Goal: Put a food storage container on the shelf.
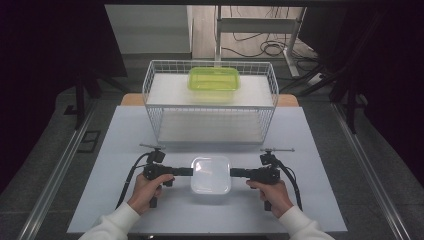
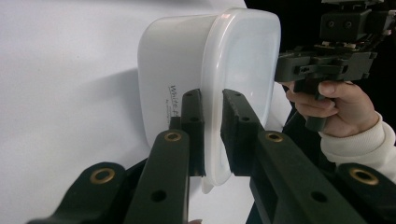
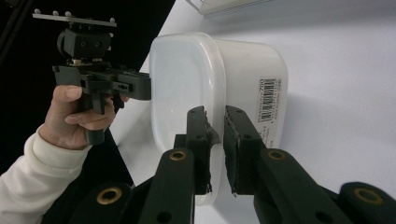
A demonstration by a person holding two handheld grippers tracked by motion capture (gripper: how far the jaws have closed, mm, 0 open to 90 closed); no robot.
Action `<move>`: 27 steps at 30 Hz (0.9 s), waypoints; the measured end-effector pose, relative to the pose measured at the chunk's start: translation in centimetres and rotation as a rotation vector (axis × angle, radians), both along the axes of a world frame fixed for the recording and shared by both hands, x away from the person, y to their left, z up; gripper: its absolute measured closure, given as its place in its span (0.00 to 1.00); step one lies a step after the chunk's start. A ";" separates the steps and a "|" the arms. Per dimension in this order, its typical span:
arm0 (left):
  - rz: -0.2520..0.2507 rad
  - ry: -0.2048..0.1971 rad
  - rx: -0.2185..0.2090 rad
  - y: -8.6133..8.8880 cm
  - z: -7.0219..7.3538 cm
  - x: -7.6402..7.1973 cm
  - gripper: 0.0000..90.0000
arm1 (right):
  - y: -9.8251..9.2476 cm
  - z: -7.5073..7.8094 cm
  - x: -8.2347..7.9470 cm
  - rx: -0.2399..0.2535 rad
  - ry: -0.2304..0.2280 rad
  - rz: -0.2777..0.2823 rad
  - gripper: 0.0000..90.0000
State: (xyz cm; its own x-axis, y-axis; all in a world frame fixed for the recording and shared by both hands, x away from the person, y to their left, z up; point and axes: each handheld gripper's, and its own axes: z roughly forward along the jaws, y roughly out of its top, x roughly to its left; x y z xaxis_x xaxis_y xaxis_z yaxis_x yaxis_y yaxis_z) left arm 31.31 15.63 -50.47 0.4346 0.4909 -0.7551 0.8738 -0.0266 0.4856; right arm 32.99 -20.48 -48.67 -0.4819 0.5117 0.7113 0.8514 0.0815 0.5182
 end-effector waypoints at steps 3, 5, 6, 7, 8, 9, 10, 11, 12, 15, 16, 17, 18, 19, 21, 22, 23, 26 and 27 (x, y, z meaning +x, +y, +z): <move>0.005 -0.014 0.003 -0.1 0.2 -0.1 0.89 | 0.0 0.1 0.0 0.000 -0.010 0.002 0.89; 0.005 -0.024 0.005 -0.1 0.3 -0.1 0.89 | 0.0 0.2 0.0 -0.001 -0.015 0.005 0.89; 0.006 -0.033 0.007 -0.1 0.5 -0.2 0.89 | 0.0 0.2 0.0 -0.001 -0.024 0.006 0.89; 0.006 -0.051 0.011 -0.2 0.8 -0.3 0.89 | -0.1 0.5 0.0 0.002 -0.040 0.009 0.89; 0.002 -0.060 0.020 -0.2 1.0 -0.3 0.89 | -0.1 0.6 0.0 0.003 -0.050 0.010 0.89; 0.002 -0.060 0.020 -0.2 1.0 -0.3 0.89 | -0.1 0.6 0.0 0.003 -0.050 0.010 0.89; 0.006 -0.076 0.024 -0.3 1.3 -0.4 0.89 | -0.1 0.8 0.0 0.000 -0.069 0.013 0.89; 0.006 -0.076 0.024 -0.3 1.3 -0.4 0.89 | -0.1 0.8 0.0 0.000 -0.069 0.013 0.89; 0.008 -0.084 0.028 -0.4 1.5 -0.4 0.89 | -0.1 1.0 -0.1 0.000 -0.076 0.012 0.89; 0.006 -0.100 0.031 -0.4 1.8 -0.5 0.89 | -0.1 1.2 -0.1 0.001 -0.095 0.015 0.89; 0.004 -0.114 0.037 -0.4 2.0 -0.5 0.89 | -0.1 1.4 -0.1 -0.002 -0.100 0.020 0.89; 0.006 -0.120 0.039 -0.4 2.2 -0.5 0.89 | -0.1 1.6 -0.2 -0.003 -0.115 0.019 0.89; 0.008 -0.124 0.041 -0.4 2.4 -0.5 0.89 | -0.1 1.8 -0.2 -0.004 -0.121 0.019 0.89; 0.009 -0.130 0.042 -0.4 2.5 -0.5 0.89 | -0.1 1.9 -0.2 -0.004 -0.128 0.019 0.89; 0.010 -0.140 0.047 -0.4 2.7 -0.5 0.89 | 0.0 2.1 -0.1 -0.004 -0.138 0.021 0.89; 0.012 -0.142 0.046 -0.4 2.8 -0.5 0.89 | 0.0 2.2 -0.1 -0.006 -0.142 0.023 0.89; 0.013 -0.149 0.046 -0.4 3.0 -0.4 0.89 | 0.0 2.4 0.0 -0.005 -0.150 0.023 0.89; 0.018 -0.160 0.052 -0.4 3.4 -0.2 0.89 | 0.0 2.8 0.1 -0.004 -0.163 0.028 0.89; 0.018 -0.160 0.052 -0.4 3.4 -0.2 0.89 | 0.1 2.9 0.2 -0.004 -0.166 0.028 0.89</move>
